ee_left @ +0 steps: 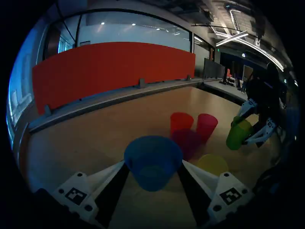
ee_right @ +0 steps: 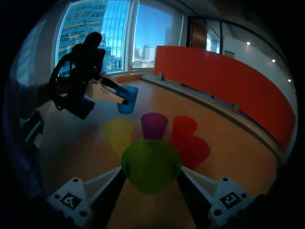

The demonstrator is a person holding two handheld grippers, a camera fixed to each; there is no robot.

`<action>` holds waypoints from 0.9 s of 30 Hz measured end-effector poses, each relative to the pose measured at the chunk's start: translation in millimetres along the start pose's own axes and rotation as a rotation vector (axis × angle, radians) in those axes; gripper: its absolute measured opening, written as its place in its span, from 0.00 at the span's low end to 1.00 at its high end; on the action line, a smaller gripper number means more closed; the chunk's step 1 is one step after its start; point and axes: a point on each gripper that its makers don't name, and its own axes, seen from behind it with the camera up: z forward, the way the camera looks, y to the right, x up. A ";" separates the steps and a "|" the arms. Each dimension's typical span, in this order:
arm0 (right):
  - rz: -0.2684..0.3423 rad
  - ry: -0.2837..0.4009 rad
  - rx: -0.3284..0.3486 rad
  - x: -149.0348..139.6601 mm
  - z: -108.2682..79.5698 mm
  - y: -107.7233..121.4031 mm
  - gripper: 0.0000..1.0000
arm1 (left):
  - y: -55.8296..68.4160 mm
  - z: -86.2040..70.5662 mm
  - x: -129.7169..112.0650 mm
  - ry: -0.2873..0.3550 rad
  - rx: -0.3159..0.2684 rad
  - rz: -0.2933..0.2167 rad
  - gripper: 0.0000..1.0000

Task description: Pour water

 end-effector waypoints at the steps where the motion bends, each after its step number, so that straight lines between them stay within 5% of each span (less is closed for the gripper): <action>1: 0.003 0.009 0.000 2.5 -1.4 -0.9 0.90 | 1.1 -3.2 2.7 0.009 0.001 -0.001 0.84; 27: 0.021 0.207 -0.016 52.2 -33.7 -17.1 0.89 | 35.7 -79.6 58.4 0.221 0.025 0.000 0.84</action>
